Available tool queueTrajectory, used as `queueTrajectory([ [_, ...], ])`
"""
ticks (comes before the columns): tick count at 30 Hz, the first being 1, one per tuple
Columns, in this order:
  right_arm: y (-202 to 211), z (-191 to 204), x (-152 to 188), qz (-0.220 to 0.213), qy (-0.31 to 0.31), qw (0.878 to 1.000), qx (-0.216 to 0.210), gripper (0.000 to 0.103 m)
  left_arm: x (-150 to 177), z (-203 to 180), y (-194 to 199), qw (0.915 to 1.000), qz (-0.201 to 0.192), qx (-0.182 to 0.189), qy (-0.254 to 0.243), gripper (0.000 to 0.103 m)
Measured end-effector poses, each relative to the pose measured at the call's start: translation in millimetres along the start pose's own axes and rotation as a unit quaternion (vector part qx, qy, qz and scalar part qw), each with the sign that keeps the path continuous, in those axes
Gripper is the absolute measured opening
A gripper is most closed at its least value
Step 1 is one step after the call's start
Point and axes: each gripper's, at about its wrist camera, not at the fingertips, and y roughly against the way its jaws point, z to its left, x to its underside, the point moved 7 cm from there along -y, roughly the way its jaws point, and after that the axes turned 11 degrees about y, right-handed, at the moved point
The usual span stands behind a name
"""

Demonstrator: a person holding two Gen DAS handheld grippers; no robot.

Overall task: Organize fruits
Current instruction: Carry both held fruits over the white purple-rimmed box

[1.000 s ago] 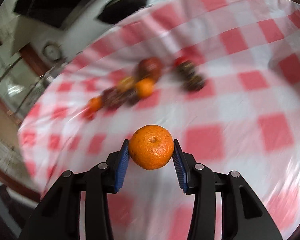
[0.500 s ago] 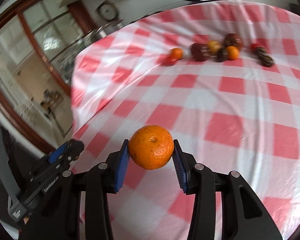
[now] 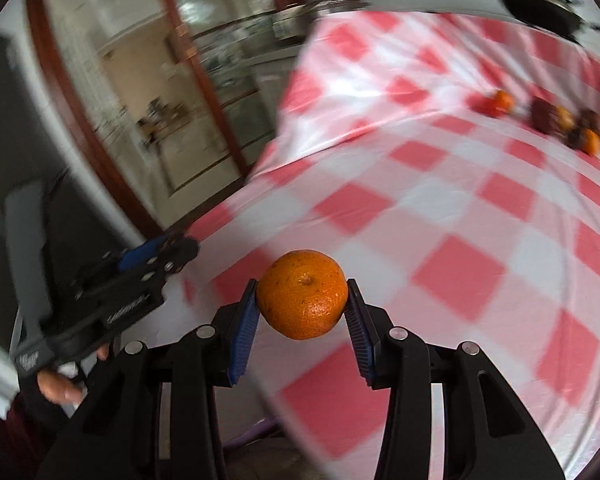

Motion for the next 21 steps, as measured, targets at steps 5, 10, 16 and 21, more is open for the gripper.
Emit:
queueTrajectory([
  [5,-15.8,76.7,15.3,0.021,0.114,0.992,-0.056,0.043,18.3,57.9,4.5,0.9987,0.018,-0.031,0.037,0.044],
  [10,-47.8,133.3,50.6,0.080,0.209,0.970,-0.094,0.043,44.8,107.6,-11.9,0.9938,0.061,-0.074,0.057,0.044],
  [16,-100.7,161.8,102.5,0.198,0.272,0.936,-0.106,0.043,84.8,144.7,-49.7,0.9812,0.132,-0.126,0.063,0.044],
  [21,-143.3,163.1,128.5,0.281,0.291,0.910,-0.087,0.043,116.0,171.6,-82.4,0.9619,0.207,-0.154,0.090,0.044],
])
